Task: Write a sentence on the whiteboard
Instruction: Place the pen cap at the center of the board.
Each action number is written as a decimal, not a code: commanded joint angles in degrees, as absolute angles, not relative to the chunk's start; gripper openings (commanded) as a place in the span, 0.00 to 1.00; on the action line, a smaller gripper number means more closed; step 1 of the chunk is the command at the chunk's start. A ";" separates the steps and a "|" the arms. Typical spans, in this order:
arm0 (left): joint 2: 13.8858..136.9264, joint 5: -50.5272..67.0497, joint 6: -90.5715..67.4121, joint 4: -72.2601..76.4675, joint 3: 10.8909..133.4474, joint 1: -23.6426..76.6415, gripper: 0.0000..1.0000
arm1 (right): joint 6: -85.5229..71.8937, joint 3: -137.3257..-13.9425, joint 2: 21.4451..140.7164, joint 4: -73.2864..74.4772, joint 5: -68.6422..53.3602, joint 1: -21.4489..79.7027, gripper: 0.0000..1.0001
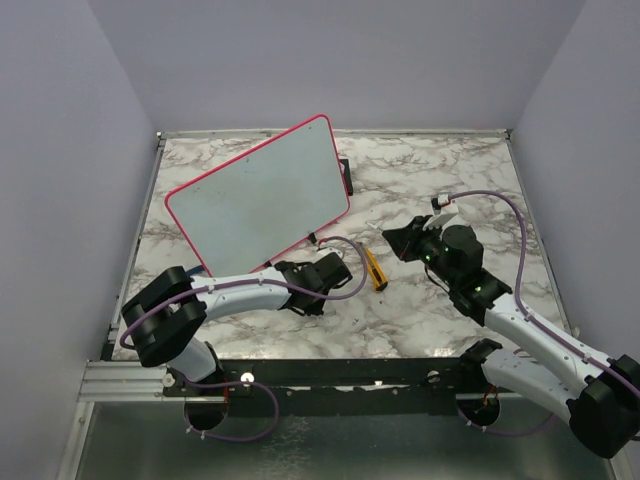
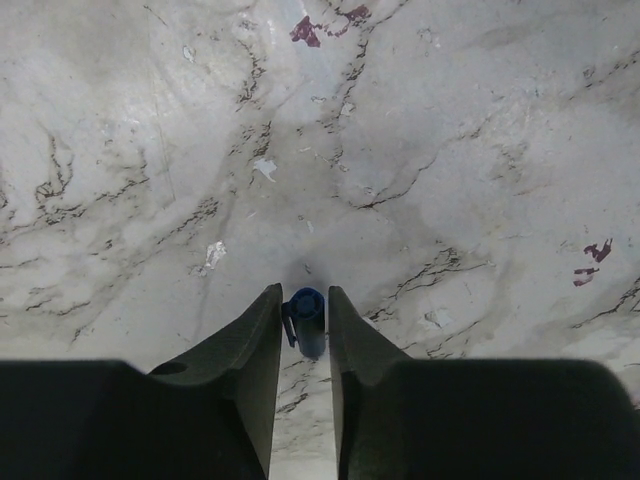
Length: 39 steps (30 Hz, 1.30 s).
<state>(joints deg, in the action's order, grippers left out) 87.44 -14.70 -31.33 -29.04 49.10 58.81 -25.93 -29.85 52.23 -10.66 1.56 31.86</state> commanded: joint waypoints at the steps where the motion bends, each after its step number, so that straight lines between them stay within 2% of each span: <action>1: 86.98 -17.05 -30.89 -29.53 50.86 59.24 0.31 | -26.29 -30.98 52.13 -10.50 0.36 31.64 0.01; 3: 86.56 -17.22 -30.69 -29.54 51.06 59.24 0.39 | -26.29 -31.03 51.89 -10.40 0.35 31.64 0.01; 11: 84.30 -17.32 -29.25 -29.58 52.35 59.24 0.58 | -26.13 -30.96 51.11 -10.02 0.44 31.64 0.01; 14: 81.81 -18.95 -27.52 -29.66 54.50 59.22 0.78 | -26.11 -31.03 50.83 -9.69 0.59 31.64 0.01; 17: 79.76 -22.76 -24.69 -30.31 57.15 59.08 0.90 | -26.08 -30.86 50.11 -9.54 0.91 31.64 0.01; 23: 77.89 -24.25 -18.59 -31.28 65.19 55.48 0.95 | -24.27 -30.53 48.33 -9.72 -0.48 31.64 0.01; 39: 78.48 -10.53 -10.87 -34.34 93.69 28.24 0.97 | -23.02 -29.51 47.99 -14.10 -4.96 31.73 0.01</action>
